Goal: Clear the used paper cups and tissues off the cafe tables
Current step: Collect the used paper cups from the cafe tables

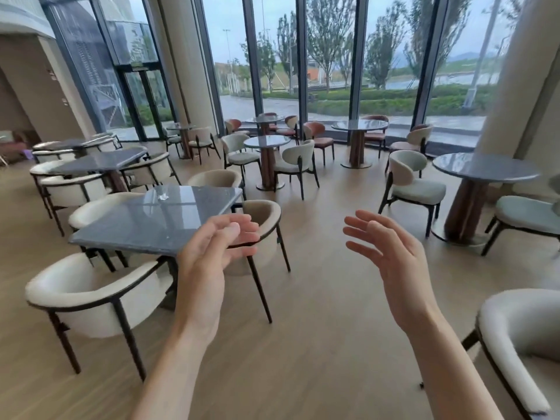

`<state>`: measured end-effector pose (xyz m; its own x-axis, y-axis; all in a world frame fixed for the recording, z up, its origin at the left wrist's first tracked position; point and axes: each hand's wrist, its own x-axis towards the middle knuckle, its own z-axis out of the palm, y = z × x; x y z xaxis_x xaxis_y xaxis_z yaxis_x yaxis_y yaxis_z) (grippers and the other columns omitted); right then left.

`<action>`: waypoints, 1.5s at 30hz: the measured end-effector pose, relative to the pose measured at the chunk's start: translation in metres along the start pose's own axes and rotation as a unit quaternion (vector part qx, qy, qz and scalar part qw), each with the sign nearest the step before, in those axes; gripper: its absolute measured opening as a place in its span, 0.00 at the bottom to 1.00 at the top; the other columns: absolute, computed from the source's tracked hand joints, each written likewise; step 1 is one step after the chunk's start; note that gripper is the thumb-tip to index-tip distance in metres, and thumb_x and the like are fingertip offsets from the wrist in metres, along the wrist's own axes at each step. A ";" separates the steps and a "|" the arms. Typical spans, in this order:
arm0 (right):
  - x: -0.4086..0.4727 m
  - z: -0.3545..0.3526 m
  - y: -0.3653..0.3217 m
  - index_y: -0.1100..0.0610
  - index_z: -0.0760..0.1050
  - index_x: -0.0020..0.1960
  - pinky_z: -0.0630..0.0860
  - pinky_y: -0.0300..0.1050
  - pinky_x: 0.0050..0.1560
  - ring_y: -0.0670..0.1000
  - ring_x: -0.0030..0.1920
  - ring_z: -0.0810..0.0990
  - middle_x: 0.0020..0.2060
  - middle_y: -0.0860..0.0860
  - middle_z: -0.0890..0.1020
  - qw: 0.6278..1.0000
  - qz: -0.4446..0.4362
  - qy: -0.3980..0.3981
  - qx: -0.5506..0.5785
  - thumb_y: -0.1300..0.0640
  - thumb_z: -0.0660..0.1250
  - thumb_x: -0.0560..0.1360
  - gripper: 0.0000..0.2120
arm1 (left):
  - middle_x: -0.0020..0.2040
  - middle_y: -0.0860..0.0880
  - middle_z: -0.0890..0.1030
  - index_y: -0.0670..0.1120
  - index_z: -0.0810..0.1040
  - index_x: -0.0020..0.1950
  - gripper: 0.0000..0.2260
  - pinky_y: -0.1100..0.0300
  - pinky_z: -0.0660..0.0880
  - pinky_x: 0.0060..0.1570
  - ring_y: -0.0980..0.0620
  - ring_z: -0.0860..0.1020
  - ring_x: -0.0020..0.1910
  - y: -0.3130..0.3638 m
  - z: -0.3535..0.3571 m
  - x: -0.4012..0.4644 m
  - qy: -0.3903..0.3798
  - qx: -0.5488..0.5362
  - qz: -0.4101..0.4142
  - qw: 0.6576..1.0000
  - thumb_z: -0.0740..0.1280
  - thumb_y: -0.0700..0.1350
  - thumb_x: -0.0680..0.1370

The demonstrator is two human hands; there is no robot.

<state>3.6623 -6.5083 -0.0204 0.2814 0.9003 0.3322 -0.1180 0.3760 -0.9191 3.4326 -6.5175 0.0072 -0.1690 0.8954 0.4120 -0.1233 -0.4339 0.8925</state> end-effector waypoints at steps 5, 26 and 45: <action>0.091 0.029 0.062 0.56 0.81 0.59 0.79 0.55 0.60 0.53 0.57 0.84 0.53 0.53 0.87 1.000 0.012 0.001 -0.019 0.52 0.64 0.75 0.16 | 0.51 0.36 0.84 0.38 0.82 0.51 0.14 0.41 0.80 0.56 0.37 0.82 0.54 -0.079 0.007 0.097 -0.007 -0.024 -0.031 0.999 0.62 0.45 0.76; 0.528 0.081 0.260 0.57 0.82 0.58 0.79 0.53 0.58 0.54 0.56 0.85 0.53 0.53 0.86 0.992 0.027 0.109 -0.049 0.52 0.64 0.75 0.16 | 0.50 0.36 0.83 0.37 0.81 0.51 0.13 0.51 0.82 0.48 0.40 0.83 0.50 -0.352 0.113 0.541 -0.098 -0.083 -0.106 0.986 0.63 0.44 0.76; 0.978 -0.044 0.418 0.58 0.81 0.57 0.79 0.58 0.60 0.54 0.55 0.85 0.53 0.54 0.87 0.993 0.081 0.079 -0.045 0.62 0.60 0.83 0.11 | 0.47 0.40 0.85 0.39 0.82 0.51 0.13 0.42 0.80 0.54 0.43 0.83 0.48 -0.571 0.353 0.877 -0.002 -0.021 -0.107 0.994 0.63 0.45 0.75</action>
<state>3.9304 -5.4808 -0.0893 0.4128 0.8988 0.1474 -0.0902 0.2014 -0.9753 3.6997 -5.4493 -0.0767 -0.1302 0.9680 0.2147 -0.1961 -0.2374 0.9514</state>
